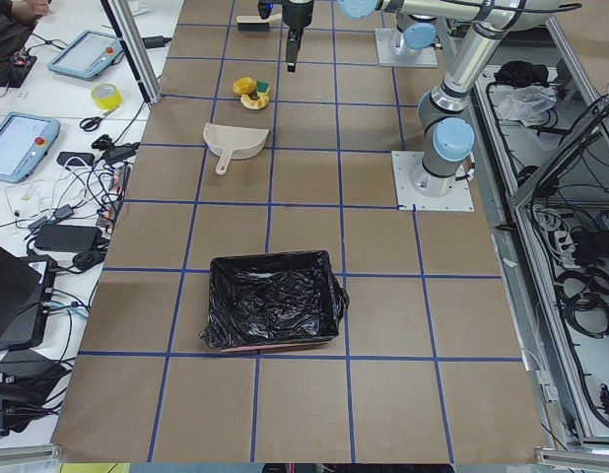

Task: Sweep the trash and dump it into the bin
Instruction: 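Lower the left gripper to the dustpan while the right descends to the brush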

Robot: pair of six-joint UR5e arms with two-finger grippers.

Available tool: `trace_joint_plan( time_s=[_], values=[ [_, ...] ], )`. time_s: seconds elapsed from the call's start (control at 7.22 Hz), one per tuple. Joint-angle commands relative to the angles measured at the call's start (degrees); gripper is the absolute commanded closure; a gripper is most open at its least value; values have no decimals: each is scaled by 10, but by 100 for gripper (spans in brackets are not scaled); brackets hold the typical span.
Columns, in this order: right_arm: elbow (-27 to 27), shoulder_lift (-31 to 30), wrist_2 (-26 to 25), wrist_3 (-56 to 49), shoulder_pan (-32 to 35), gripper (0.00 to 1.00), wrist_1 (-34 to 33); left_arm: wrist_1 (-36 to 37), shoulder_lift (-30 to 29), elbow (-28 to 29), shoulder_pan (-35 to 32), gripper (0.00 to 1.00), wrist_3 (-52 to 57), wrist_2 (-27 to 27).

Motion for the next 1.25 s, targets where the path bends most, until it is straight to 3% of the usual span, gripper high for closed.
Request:
trace_joint_plan(
  time_s=[0.0,0.42,0.69,0.83,1.11],
  values=[
    [1,0,0,0,0,0,0,3,4,-6,-5,0,-13,10],
    [2,9,-9,2,-1,0,0,45,4,-35,-1,0,-4,6],
    [4,63,-3,7,-10,0,-27,95,-20,-53,5,2,178,6],
    [16,96,-14,4,-14,0,-100,149,-37,-65,18,2,280,4],
    [104,137,-27,-44,-64,0,-216,157,-83,-65,30,2,473,6]
  ],
)
